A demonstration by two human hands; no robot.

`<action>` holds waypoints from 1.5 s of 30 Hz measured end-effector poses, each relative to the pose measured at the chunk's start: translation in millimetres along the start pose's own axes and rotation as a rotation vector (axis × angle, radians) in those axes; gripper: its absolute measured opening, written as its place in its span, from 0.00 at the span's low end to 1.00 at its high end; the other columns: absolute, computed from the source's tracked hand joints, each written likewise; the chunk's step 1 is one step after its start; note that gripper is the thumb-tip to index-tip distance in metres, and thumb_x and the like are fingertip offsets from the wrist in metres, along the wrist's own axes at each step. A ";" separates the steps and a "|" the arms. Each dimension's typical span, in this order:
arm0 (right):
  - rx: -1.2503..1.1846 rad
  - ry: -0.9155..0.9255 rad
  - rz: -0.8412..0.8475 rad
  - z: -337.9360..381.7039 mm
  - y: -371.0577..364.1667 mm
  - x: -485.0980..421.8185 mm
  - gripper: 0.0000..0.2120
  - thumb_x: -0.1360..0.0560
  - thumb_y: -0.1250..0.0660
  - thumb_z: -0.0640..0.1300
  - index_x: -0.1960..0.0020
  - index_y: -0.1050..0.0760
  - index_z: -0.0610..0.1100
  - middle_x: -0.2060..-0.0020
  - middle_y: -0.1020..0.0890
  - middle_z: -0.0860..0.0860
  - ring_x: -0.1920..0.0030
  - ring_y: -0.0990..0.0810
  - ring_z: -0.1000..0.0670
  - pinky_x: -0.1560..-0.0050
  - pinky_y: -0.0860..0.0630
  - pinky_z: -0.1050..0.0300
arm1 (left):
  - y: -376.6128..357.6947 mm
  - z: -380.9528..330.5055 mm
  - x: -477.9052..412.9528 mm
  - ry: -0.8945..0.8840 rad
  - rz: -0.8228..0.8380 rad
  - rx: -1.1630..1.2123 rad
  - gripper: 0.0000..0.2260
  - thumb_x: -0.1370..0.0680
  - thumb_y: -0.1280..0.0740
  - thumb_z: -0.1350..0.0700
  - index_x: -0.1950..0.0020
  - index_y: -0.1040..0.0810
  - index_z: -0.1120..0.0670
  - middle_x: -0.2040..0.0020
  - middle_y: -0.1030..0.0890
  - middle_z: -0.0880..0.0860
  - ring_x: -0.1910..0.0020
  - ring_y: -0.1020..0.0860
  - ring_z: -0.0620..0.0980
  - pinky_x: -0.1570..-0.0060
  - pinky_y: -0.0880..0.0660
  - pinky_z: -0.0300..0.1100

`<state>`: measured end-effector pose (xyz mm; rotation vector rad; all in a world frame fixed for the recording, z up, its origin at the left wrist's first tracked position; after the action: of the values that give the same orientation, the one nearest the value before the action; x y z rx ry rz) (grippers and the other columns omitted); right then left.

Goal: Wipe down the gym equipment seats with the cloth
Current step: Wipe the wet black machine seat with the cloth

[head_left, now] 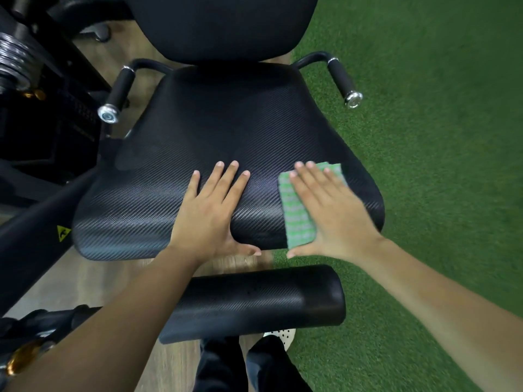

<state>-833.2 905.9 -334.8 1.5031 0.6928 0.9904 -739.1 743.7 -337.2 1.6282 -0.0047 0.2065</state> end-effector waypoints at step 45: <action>-0.194 -0.417 -0.077 -59.4 5.4 -22.7 0.41 0.23 0.62 0.67 0.23 0.47 0.39 0.24 0.44 0.42 0.23 0.47 0.44 0.24 0.50 0.48 | 10.3 101.4 14.5 0.276 -0.086 0.268 0.30 0.21 0.56 0.40 0.23 0.40 0.53 0.22 0.42 0.52 0.23 0.49 0.51 0.26 0.51 0.54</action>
<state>-896.5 914.0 -334.5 1.4385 0.3426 0.6367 -713.0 644.4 -330.4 1.8497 0.3146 0.3768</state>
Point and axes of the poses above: each hand's wrist, its own x-axis away from the middle knuckle, its own y-axis out of the back of the hand, z = x × y, the point moved 6 cm from there along -x, towards the middle knuckle
